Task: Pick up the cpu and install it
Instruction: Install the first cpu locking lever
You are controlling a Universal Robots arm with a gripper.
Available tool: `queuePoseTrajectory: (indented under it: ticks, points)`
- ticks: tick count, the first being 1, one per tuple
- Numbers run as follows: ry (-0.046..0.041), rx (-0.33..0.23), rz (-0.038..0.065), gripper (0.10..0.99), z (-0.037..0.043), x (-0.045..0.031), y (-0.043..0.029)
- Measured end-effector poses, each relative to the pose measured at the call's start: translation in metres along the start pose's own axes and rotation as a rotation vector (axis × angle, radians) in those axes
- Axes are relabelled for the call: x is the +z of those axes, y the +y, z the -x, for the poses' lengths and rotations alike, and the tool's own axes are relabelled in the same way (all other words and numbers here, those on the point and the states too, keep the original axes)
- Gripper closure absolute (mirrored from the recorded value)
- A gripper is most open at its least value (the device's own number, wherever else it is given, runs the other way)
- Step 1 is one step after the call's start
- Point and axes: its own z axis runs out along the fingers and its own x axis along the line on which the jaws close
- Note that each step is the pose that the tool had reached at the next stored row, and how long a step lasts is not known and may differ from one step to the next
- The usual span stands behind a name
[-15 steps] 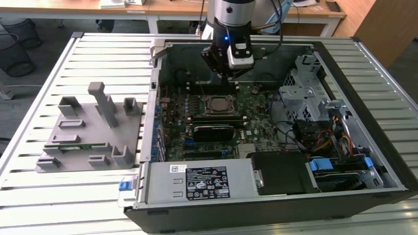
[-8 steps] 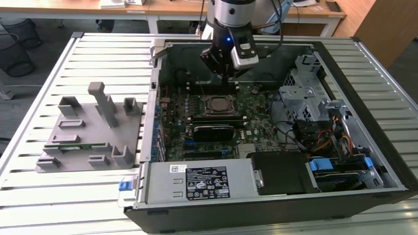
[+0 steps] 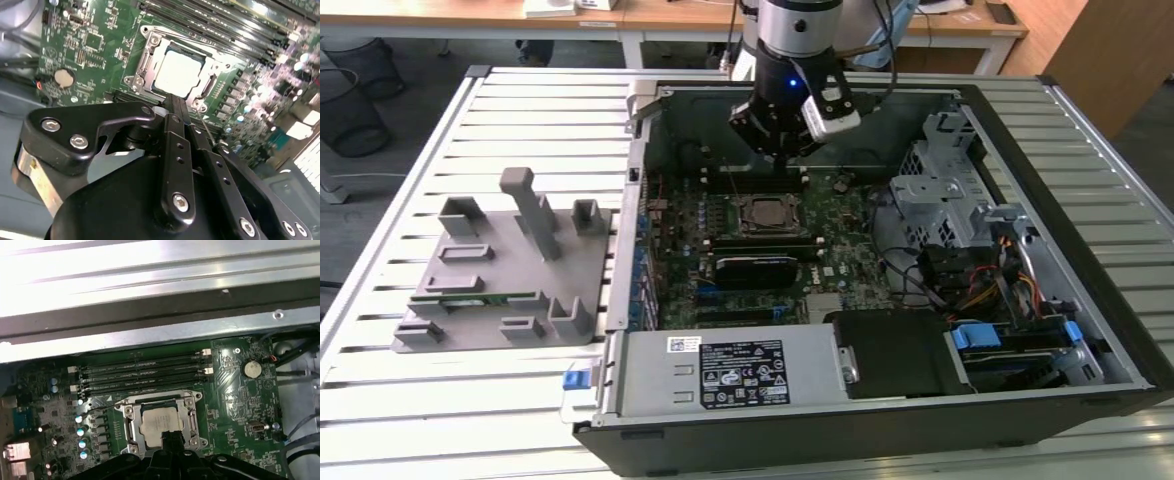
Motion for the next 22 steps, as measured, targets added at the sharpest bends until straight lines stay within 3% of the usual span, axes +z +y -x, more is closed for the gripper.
queuePoseTrajectory:
  ticks: [8, 10, 18, 22]
  points:
    - [0.0014, -0.144, 0.002, 0.980, -0.0002, 0.0013, 0.0000]
    - [0.0014, -0.155, 0.002, 0.980, -0.0035, 0.0016, -0.0005]
    - [0.0015, -0.155, 0.002, 0.980, -0.0381, 0.0020, -0.0052]
    - [0.0015, -0.155, 0.002, 0.980, -0.0491, 0.0023, -0.0067]
